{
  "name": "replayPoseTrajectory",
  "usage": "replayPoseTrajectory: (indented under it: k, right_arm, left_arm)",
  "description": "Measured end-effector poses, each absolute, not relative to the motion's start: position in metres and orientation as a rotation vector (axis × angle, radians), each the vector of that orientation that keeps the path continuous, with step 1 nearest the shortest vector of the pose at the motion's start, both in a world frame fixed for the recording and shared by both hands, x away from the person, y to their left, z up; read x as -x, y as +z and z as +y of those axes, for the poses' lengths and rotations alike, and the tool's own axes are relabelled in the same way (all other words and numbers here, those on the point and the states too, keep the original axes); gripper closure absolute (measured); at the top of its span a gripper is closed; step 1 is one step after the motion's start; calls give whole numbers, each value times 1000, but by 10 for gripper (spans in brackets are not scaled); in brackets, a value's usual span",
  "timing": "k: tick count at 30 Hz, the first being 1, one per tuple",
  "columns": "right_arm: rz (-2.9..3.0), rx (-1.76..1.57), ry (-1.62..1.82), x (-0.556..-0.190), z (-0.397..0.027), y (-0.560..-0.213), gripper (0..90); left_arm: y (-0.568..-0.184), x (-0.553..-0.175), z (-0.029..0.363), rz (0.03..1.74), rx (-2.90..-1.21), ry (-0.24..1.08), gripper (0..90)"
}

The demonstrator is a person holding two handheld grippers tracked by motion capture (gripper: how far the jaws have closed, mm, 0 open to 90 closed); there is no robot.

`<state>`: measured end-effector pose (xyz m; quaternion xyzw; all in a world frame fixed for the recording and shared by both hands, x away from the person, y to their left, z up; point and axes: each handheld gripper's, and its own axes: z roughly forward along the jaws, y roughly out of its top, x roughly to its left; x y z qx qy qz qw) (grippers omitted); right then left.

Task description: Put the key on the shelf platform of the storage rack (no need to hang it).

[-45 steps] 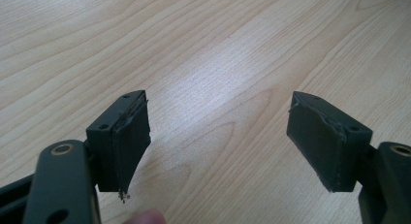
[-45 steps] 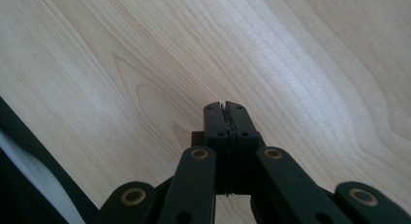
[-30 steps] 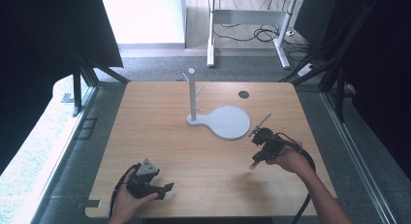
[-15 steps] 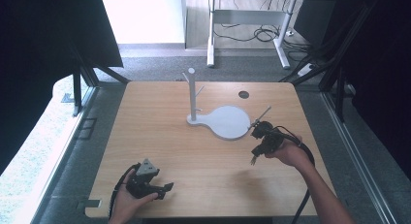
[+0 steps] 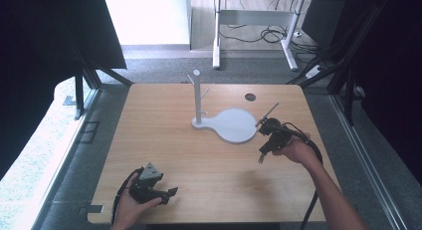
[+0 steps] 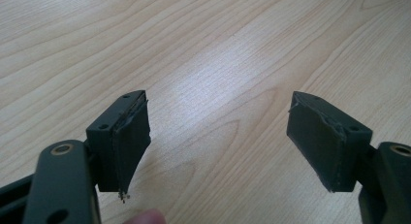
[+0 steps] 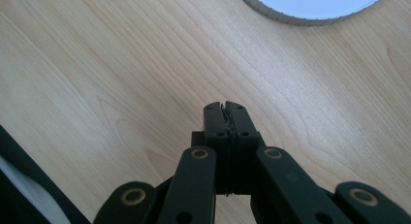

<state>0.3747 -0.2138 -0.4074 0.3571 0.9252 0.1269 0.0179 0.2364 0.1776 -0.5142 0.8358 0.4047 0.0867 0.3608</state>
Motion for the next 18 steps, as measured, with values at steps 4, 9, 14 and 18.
replayPoseTrajectory:
  k: [4,9,14,18]
  right_arm:
    - [2874,-1125,382,-380,-213,-407,900]
    - [2884,-1109,377,-384,-209,-407,900]
    - [2882,-1107,379,-390,-205,-405,900]
    - [2884,-1094,375,-391,-201,-403,900]
  left_arm:
    - [-514,-237,179,1047,-2148,227,237]
    - [-514,-237,180,1047,-2149,226,238]
    - [-514,-237,180,1047,-2149,226,237]
    - [-514,-237,180,1049,-2148,228,238]
